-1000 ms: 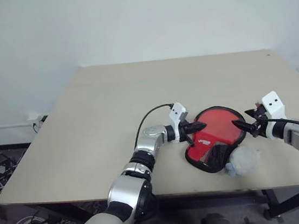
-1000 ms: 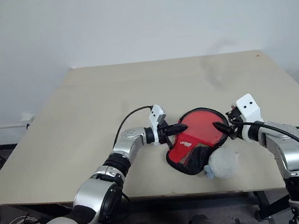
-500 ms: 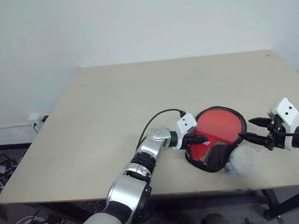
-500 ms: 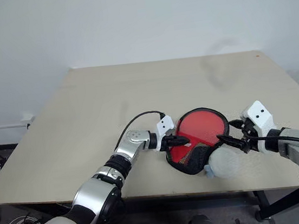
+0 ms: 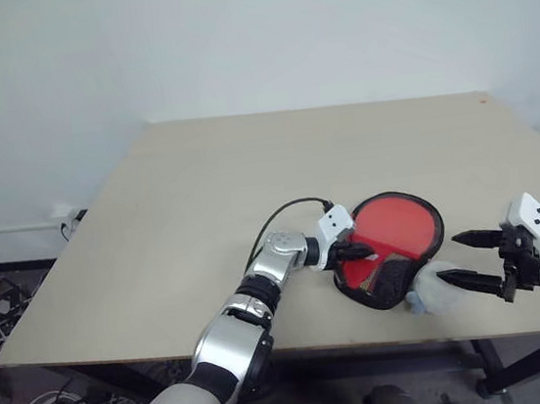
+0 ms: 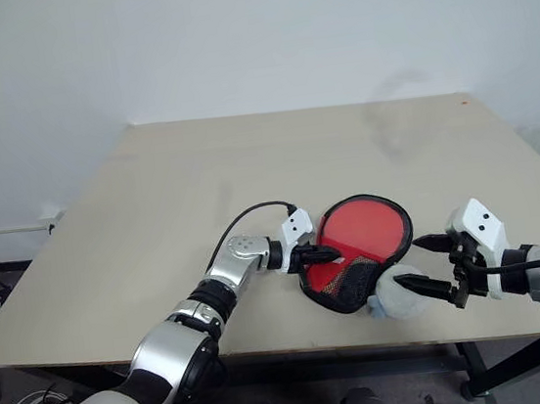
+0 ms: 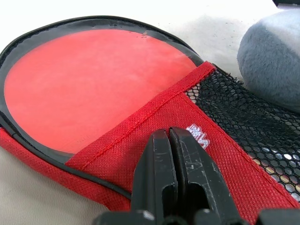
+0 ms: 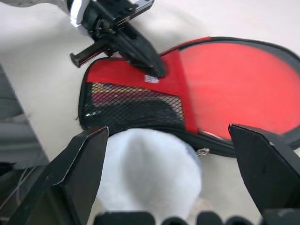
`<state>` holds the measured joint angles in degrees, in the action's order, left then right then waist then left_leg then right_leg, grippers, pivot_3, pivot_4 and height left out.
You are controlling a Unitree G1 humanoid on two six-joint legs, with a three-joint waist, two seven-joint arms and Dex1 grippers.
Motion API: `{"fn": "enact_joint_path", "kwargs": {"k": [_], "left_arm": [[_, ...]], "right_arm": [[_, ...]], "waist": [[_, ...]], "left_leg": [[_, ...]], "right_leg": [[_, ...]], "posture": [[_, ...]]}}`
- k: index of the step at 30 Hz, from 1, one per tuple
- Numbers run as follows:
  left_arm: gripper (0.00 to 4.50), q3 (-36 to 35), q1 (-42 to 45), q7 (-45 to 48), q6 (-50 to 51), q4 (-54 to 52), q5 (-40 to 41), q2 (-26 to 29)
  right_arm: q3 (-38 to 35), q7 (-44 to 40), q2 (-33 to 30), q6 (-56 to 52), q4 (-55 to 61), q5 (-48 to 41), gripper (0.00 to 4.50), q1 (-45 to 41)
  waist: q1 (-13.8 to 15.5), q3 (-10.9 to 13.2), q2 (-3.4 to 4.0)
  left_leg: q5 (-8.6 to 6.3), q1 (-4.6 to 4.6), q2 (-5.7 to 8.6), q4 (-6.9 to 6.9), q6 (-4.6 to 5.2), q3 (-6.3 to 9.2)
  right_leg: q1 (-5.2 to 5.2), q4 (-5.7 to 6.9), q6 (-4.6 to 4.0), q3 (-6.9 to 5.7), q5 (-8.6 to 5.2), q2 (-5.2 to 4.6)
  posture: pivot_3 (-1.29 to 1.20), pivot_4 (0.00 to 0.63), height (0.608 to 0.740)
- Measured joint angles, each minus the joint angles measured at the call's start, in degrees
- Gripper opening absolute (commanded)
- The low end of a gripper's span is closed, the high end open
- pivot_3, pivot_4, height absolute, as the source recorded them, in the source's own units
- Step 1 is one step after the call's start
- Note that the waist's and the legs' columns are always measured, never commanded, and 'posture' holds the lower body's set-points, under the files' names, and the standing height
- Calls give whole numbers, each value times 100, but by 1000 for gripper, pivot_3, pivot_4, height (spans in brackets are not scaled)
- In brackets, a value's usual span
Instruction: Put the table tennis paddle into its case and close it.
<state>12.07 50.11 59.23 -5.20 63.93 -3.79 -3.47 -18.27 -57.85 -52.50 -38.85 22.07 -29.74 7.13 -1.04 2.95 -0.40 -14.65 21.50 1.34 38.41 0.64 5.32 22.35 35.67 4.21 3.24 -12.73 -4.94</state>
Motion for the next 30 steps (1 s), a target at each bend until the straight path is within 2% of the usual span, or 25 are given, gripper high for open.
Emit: {"fn": "enact_joint_path", "kwargs": {"k": [7,24,27,30], "left_arm": [[0,-1,0,-1,11,0,1,-11],[0,-3,0,-13,32,7,0,-46],[0,-4,0,-16,33,7,1,-48],[0,-5,0,-32,35,7,1,-48]], "right_arm": [[22,-107,-64,-19,4,3,4469,269],[1022,294,-47,-2,-380,483,4469,36],[1058,306,-47,44,-390,531,4010,29],[1059,308,-47,54,-414,550,3229,31]], "waist": [[9,1,-2],[16,0,-3],[21,0,-4],[29,0,-4]], "left_leg": [[0,0,0,1,0,-1],[0,1,0,3,0,2],[0,1,0,4,0,1],[0,0,0,5,0,1]], "right_leg": [[0,0,0,0,0,0],[0,0,0,-2,0,0],[-1,0,0,-2,0,0],[-1,1,0,-2,0,0]], "posture": [[0,0,740],[0,0,740],[0,0,740],[0,0,740]]}}
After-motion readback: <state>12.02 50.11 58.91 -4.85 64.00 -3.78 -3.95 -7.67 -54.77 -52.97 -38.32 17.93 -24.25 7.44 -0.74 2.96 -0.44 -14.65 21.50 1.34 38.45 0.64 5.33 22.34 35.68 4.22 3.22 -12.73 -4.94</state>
